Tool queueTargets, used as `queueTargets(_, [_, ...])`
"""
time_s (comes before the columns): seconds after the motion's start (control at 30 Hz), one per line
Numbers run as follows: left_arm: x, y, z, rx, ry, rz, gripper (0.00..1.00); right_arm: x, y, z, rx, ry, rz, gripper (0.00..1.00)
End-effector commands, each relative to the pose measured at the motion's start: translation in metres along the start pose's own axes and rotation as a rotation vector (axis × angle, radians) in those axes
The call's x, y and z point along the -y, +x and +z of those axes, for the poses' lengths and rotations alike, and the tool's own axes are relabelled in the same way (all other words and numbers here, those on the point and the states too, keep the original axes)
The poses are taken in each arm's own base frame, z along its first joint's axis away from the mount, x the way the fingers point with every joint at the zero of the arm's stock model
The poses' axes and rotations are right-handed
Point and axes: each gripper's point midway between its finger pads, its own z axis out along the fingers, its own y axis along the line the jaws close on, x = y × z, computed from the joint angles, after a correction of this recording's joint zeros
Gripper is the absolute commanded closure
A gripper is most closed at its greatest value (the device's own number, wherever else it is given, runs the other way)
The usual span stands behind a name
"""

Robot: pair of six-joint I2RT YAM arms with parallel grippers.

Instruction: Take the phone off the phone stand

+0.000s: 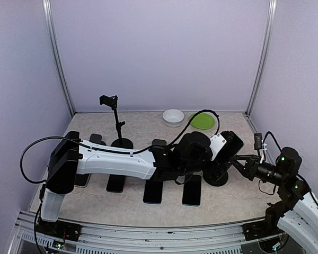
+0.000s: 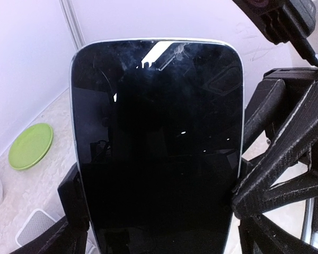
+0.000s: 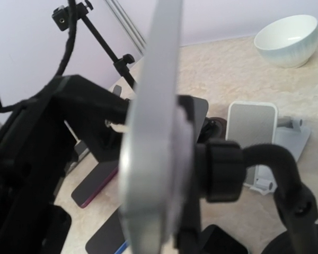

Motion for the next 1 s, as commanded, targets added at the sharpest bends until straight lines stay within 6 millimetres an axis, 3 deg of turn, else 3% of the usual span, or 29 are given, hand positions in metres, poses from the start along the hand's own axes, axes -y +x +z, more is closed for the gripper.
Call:
queueTargets(0.0, [0.000,-0.007,0.011,0.020,-0.001,-0.014,0.05,-0.008,-0.011,-0.001,0.030,-0.020,-0.021,1.00])
queueTargets(0.27, [0.000,0.011,0.020,-0.034,0.000,-0.009,0.05,-0.008,-0.012,-0.001,0.035,-0.023,-0.018,1.00])
queueTargets(0.4, [-0.012,0.011,0.021,-0.032,-0.022,-0.039,0.15,-0.009,-0.011,-0.001,0.032,-0.029,-0.017,1.00])
queueTargets(0.5, [-0.029,0.007,0.019,-0.015,-0.047,-0.089,0.34,-0.009,-0.008,-0.001,0.026,-0.032,-0.017,1.00])
queueTargets(0.57, [-0.044,0.005,0.016,-0.002,-0.078,-0.117,0.42,-0.006,-0.005,-0.001,0.020,-0.024,-0.010,1.00])
queueTargets(0.83, [-0.101,-0.002,0.008,0.029,-0.186,-0.205,0.60,0.000,0.006,-0.003,-0.002,0.002,0.008,1.00])
queueTargets(0.97, [-0.128,-0.004,0.003,0.035,-0.249,-0.222,0.63,0.001,0.008,-0.005,-0.008,0.016,0.006,1.00])
